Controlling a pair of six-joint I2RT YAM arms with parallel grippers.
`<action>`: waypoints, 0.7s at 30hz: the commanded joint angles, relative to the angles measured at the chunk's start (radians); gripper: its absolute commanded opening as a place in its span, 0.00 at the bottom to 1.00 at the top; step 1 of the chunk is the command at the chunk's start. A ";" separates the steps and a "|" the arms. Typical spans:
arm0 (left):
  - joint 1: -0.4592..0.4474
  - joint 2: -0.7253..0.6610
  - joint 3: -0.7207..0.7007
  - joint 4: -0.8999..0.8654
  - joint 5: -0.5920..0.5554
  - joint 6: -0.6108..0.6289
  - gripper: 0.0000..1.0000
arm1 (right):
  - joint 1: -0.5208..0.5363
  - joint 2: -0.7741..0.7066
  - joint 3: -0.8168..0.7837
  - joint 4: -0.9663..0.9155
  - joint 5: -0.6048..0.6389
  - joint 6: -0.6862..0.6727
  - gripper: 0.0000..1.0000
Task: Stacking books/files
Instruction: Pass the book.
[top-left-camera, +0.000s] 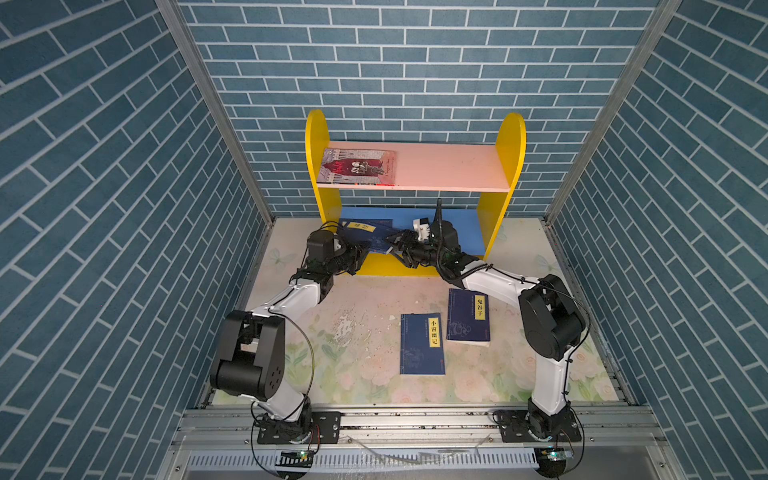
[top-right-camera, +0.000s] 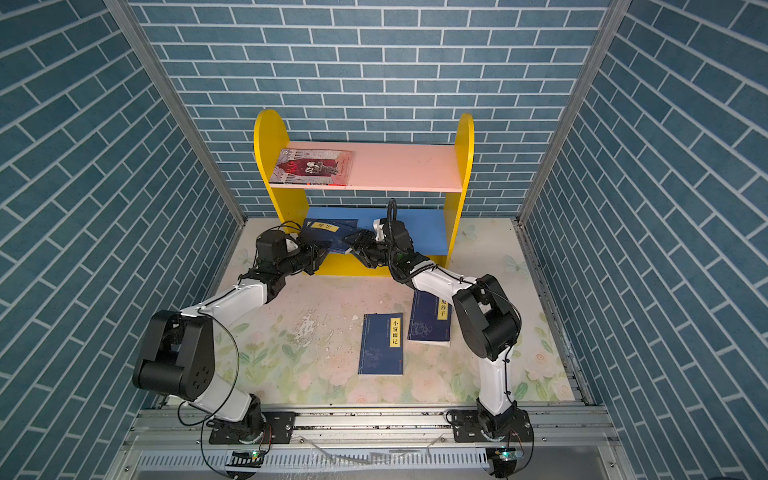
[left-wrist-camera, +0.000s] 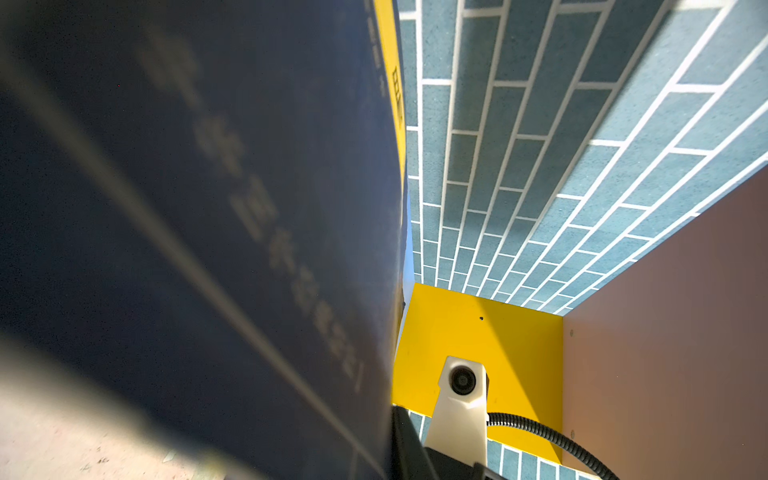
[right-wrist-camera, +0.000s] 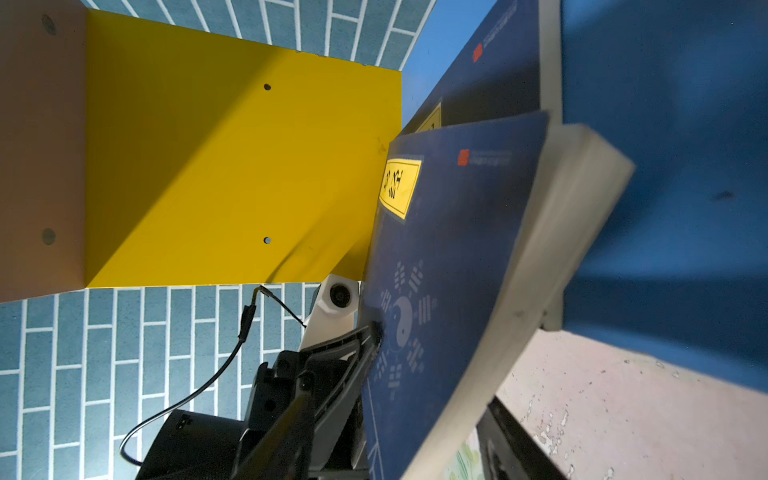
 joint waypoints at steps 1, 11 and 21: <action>0.005 0.024 -0.007 0.032 -0.028 -0.003 0.17 | 0.004 0.000 0.036 -0.005 -0.008 0.024 0.60; 0.005 0.011 -0.019 0.019 -0.027 -0.007 0.21 | 0.003 0.057 0.084 0.024 -0.015 0.025 0.40; 0.005 -0.005 -0.032 -0.005 -0.019 -0.004 0.36 | -0.017 0.056 0.090 -0.018 -0.030 -0.024 0.11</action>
